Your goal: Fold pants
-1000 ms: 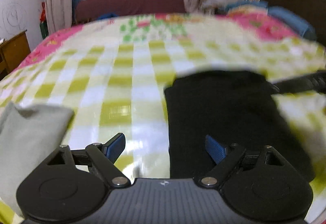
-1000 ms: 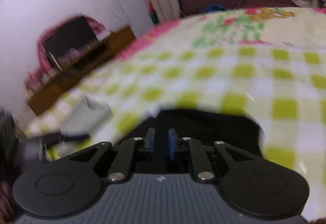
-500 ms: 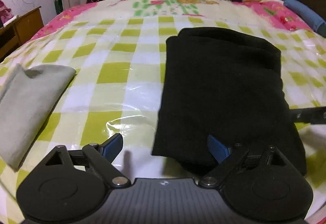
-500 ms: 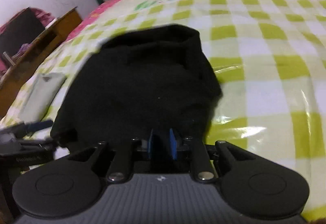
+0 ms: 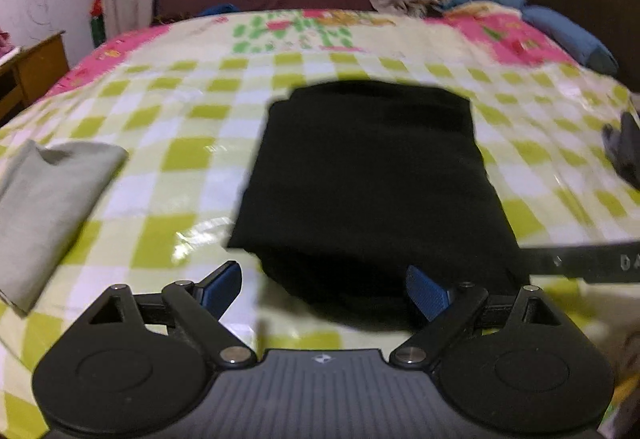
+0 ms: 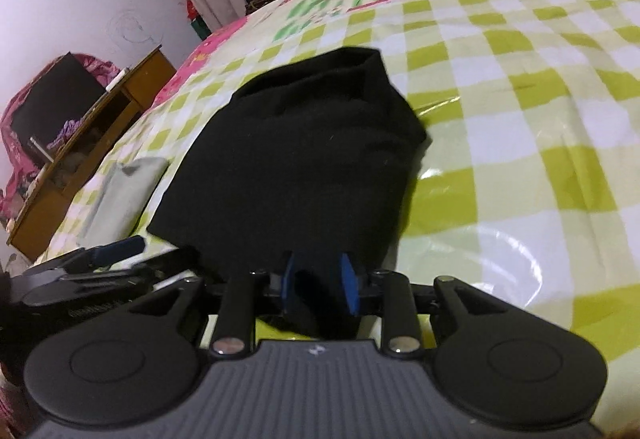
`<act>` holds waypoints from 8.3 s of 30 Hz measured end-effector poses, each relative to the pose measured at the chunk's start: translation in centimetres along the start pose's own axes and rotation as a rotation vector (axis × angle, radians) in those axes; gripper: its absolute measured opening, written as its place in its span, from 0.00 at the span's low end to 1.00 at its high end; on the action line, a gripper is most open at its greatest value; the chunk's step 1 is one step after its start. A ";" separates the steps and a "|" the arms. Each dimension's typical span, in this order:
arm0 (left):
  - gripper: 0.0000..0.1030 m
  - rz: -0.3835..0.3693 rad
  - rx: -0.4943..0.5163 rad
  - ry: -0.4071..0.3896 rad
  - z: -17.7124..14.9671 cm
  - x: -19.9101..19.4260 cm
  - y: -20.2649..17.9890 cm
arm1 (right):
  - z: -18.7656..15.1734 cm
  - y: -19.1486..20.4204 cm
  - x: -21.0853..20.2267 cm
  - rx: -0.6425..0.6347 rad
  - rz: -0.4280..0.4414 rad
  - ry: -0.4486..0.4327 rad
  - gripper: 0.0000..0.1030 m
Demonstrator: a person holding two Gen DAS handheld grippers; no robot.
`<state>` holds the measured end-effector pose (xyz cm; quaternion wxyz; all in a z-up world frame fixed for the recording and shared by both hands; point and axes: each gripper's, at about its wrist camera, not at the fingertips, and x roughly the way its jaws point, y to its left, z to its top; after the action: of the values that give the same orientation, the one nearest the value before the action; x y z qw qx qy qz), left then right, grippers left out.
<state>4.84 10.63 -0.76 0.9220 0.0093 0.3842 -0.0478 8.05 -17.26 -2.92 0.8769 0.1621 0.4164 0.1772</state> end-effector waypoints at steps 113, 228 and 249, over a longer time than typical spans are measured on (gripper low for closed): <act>1.00 0.042 0.112 0.092 6.2 12.1 -2.2 | 1.9 2.3 5.9 0.062 -0.095 -0.028 0.40; 1.00 0.190 0.130 0.045 -1.5 1.8 -4.7 | -10.3 6.4 -2.7 -0.019 -0.157 -0.056 0.49; 1.00 0.190 0.131 0.046 -1.5 1.8 -4.7 | -10.3 6.4 -2.6 -0.017 -0.155 -0.051 0.49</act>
<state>4.59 5.89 -3.04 0.9107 0.1069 0.3987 0.0149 -2.71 -11.38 -4.58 0.8996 0.1267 0.4037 0.1082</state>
